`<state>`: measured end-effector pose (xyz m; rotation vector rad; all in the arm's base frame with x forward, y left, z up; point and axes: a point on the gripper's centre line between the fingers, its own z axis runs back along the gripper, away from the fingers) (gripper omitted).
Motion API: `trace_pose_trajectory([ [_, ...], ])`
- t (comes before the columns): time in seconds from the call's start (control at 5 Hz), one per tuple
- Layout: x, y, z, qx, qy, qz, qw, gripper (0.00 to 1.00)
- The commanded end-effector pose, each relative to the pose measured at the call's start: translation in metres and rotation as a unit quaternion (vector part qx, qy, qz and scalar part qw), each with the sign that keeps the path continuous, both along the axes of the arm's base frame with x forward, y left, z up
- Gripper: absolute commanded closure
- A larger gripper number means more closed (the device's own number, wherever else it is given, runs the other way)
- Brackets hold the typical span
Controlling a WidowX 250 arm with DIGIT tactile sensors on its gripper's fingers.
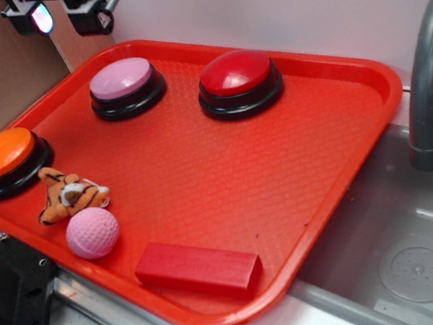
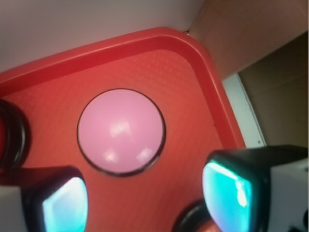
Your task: Push the pink button.
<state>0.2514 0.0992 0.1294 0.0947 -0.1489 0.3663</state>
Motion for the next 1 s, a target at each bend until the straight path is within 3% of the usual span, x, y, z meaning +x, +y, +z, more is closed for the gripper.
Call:
trace_pose_trajectory([
  [0.0,0.000,0.005,0.025,0.008,-0.032,0.000,0.999,0.00],
  [0.4,-0.013,-0.006,0.047,0.022,-0.035,0.004,0.999,0.00],
  [0.8,-0.023,-0.008,0.063,0.018,-0.061,-0.008,0.998,0.00],
])
